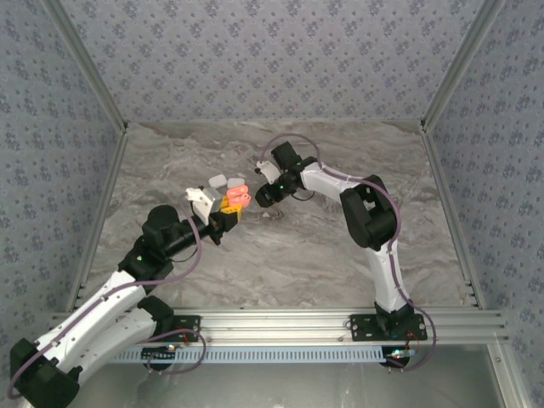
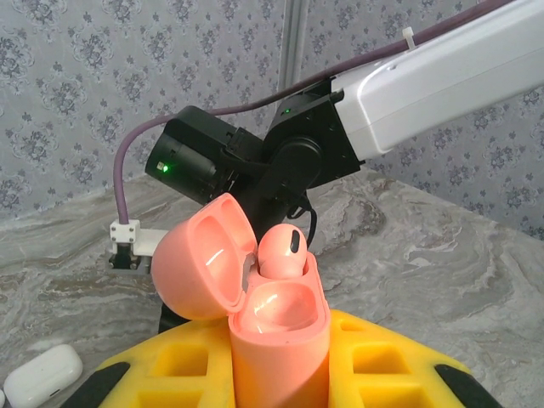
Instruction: Insert the wireless bluetooth earbuds into the charging case
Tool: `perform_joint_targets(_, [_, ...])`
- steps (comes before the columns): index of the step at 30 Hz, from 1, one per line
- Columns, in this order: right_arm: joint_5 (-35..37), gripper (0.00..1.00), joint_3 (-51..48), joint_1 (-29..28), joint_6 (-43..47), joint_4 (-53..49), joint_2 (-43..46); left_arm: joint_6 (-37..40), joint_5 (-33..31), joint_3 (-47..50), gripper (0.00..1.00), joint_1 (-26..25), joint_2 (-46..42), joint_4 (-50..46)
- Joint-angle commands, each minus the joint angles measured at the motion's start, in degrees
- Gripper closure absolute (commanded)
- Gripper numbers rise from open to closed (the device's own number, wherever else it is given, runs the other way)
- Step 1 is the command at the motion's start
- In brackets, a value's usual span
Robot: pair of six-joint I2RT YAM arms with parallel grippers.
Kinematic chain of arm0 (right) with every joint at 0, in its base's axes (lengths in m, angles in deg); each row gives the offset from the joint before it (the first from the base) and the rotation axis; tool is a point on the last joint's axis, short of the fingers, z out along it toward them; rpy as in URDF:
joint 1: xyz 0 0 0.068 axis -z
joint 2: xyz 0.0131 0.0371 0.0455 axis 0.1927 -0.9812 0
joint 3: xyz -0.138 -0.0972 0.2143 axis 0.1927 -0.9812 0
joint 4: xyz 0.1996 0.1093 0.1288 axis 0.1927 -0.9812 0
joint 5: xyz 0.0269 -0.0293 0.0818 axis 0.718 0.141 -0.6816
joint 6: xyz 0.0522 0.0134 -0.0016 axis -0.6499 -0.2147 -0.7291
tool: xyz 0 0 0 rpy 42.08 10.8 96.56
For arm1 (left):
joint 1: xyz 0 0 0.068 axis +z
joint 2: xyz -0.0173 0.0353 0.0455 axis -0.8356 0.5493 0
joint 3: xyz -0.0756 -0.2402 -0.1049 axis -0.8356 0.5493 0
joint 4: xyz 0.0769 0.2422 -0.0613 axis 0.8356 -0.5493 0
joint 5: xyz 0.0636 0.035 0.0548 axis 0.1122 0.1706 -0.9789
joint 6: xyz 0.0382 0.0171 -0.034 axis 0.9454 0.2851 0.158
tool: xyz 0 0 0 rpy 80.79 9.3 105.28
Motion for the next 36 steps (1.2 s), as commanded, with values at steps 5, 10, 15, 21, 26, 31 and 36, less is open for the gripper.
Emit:
perform_joint_targets(5, [0.5, 0.49, -1.5, -1.3, -0.9, -1.5, -1.0, 0.7, -0.4, 0.0, 1.0, -0.4, -0.9, 0.8])
perform_joint_targets(10, [0.5, 0.51, -1.1, -2.0, -0.8, -2.2, -2.0, 0.8, -0.6, -0.2, 1.0, -0.4, -0.9, 0.7])
perform_joint_targets(15, [-0.5, 0.54, -1.0, -2.8, -0.6, -2.8, -2.3, 0.8, -0.7, -0.2, 1.0, -0.4, -0.9, 0.6])
perform_joint_targets(21, [-1.2, 0.55, -1.2, -3.8, -0.7, -3.1, -2.4, 0.9, -0.7, -0.2, 1.0, -0.4, -0.8, 0.5])
perform_joint_targets(26, [-0.9, 0.56, -1.7, -4.0, -0.6, -3.0, 0.1, 0.8, -0.8, -0.2, 1.0, -0.4, -1.1, 0.1])
perform_joint_targets(31, [-0.6, 0.56, -3.9, -2.2, -0.9, -2.6, 7.3, 0.9, -1.1, 0.2, 1.0, -0.4, -1.9, 0.2])
perform_joint_targets(36, [0.7, 0.53, -4.4, 0.6, -1.4, -2.2, 10.6, 0.7, -1.4, 0.7, 0.99, -0.3, -2.0, 1.2])
